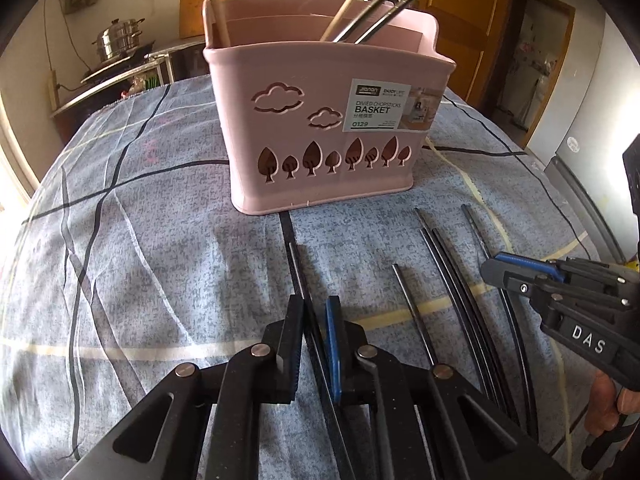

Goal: Organize utensils
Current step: 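Close the left tool on a black chopstick while the right tool grasps another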

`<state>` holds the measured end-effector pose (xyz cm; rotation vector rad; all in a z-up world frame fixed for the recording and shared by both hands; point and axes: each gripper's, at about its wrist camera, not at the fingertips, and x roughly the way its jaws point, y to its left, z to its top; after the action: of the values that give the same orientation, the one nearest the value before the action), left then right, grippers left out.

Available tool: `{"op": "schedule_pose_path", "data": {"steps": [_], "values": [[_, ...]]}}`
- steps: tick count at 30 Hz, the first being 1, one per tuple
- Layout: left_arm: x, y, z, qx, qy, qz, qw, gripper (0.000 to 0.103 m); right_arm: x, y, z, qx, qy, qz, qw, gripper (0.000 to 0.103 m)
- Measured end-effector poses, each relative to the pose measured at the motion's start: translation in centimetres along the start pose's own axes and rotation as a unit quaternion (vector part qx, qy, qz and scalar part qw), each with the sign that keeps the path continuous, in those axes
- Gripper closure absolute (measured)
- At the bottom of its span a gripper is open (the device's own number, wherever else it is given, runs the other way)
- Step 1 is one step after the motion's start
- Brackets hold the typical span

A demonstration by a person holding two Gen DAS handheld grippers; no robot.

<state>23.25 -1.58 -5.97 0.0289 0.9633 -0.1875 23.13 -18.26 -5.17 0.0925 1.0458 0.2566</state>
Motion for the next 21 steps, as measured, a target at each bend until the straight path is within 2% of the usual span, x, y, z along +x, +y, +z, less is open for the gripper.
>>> {"op": "schedule_pose_path", "data": {"steps": [3,7,12,21], "values": [[0.1,0.0,0.3,0.002,0.003,0.000,1.0000,0.096,0.1,0.0,0.2,-0.001,0.000,0.003,1.000,0.095],[-0.1,1.0,0.7,-0.024,0.011,-0.022,0.9994,0.098,-0.1,-0.1,0.4,0.002,0.002,0.019,1.000,0.096],[-2.2,1.5,1.2,-0.033,-0.010,-0.037,0.9987,0.099,-2.1,0.2,0.8,-0.001,-0.020,0.031,0.999,0.098],[-8.2,1.8,3.7,-0.022,-0.067,-0.051,0.9963,0.099,-7.0,0.9,2.5,-0.009,-0.074,0.046,0.996,0.098]]}}
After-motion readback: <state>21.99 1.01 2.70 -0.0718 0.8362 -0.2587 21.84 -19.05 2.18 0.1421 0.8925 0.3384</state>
